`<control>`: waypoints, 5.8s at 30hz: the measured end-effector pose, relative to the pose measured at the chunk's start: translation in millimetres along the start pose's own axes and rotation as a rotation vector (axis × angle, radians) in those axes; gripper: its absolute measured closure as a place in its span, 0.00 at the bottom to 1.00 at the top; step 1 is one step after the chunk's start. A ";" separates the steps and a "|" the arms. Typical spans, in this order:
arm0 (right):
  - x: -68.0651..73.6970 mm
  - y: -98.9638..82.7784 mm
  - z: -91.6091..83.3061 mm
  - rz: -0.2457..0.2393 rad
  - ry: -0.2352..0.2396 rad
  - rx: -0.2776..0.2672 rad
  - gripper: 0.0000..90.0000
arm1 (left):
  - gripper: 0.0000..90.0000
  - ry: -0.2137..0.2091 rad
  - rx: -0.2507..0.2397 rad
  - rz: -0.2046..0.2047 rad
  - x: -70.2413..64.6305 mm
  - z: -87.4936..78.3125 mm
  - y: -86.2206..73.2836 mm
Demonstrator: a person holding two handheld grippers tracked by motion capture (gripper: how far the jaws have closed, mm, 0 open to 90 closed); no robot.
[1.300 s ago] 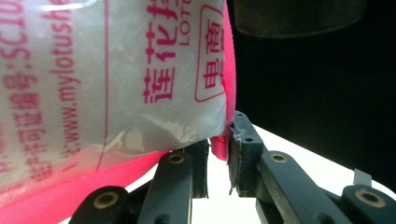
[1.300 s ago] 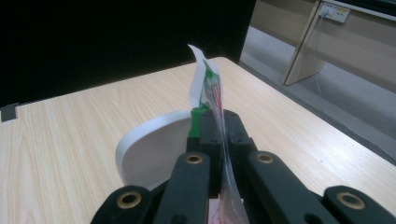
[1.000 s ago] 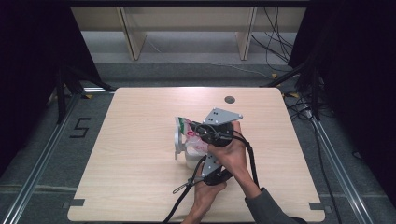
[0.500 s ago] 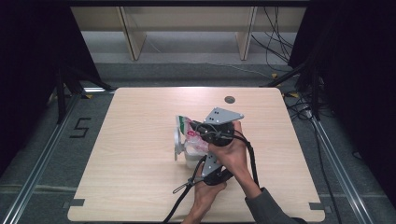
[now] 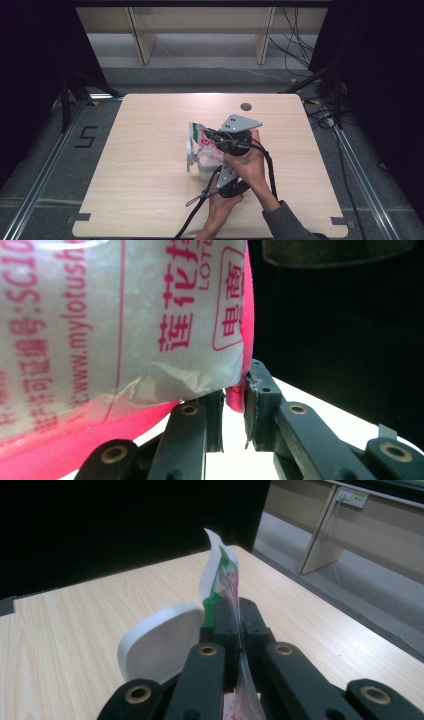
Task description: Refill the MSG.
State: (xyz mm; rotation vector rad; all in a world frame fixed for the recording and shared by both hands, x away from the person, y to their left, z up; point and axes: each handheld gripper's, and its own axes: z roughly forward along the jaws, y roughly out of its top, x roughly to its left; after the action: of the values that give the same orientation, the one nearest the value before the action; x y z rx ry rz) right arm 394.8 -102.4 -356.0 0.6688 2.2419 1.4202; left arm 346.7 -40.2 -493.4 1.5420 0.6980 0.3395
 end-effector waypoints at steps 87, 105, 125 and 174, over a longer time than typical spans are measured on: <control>-4.8 -1.3 -1.1 0.042 -0.034 -0.014 1.00 | 0.88 -0.014 0.009 -0.013 1.0 1.0 -1.7; -9.8 4.4 -16.5 0.005 -0.029 -0.061 1.00 | 0.88 0.002 0.017 0.024 -2.8 -1.5 -1.6; -16.4 0.8 -49.1 0.054 0.046 -0.110 1.00 | 0.88 -0.011 0.054 0.062 -8.0 -8.5 -6.9; -42.2 -30.9 -101.5 0.199 0.053 -0.213 1.00 | 0.57 0.003 0.096 0.023 -11.3 -30.8 -12.6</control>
State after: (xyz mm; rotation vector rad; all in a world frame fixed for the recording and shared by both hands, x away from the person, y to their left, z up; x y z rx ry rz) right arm 365.8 -211.7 -340.0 0.8076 2.0696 1.7620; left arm 316.7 -23.2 -500.0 1.6417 0.7078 0.3298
